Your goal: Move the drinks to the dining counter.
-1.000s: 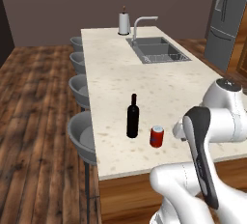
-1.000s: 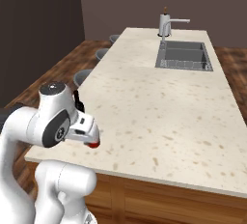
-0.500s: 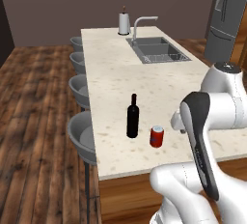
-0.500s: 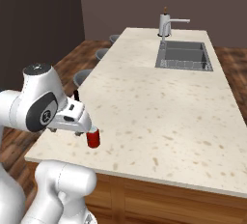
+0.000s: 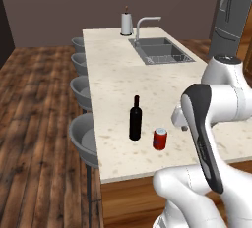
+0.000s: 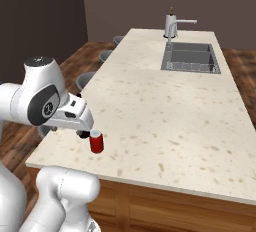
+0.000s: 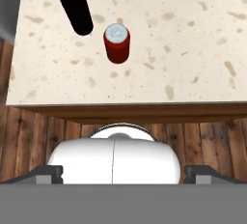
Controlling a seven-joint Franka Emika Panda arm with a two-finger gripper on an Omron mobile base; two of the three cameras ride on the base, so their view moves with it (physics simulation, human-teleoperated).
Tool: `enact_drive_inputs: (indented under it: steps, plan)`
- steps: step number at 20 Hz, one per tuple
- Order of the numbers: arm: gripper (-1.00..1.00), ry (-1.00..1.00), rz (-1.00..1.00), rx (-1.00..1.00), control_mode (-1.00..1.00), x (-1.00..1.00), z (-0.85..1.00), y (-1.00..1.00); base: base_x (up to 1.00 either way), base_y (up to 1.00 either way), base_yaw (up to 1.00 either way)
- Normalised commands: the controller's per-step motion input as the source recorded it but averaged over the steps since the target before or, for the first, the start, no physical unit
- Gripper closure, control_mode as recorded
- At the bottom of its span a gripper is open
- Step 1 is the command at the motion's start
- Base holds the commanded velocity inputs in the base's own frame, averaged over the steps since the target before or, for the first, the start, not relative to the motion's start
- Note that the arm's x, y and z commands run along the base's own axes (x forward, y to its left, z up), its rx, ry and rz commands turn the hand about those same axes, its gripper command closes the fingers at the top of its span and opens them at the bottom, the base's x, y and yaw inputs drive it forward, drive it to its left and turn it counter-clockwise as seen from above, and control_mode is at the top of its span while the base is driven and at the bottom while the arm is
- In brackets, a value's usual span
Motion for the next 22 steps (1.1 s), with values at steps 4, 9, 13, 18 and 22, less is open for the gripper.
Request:
enact_drive_inputs:
  steps: [4,9,13,18,22]
  plan:
    - [-1.0,0.0,0.0,0.0,-1.0,0.0,0.0,0.0,0.0,0.0,0.0]
    - [-1.0,0.0,0.0,0.0,1.0,0.0,0.0,0.0,-0.33,-0.11,-0.03]
    - [-1.0,0.0,0.0,0.0,1.0,0.0,0.0,0.0,-1.0,-0.71,-0.24]
    - [-1.0,0.0,0.0,0.0,1.0,0.0,0.0,0.0,-1.0,-0.36,-0.45]
    - [-1.0,0.0,0.0,0.0,1.0,0.0,0.0,0.0,-0.74,-0.01,-0.71]
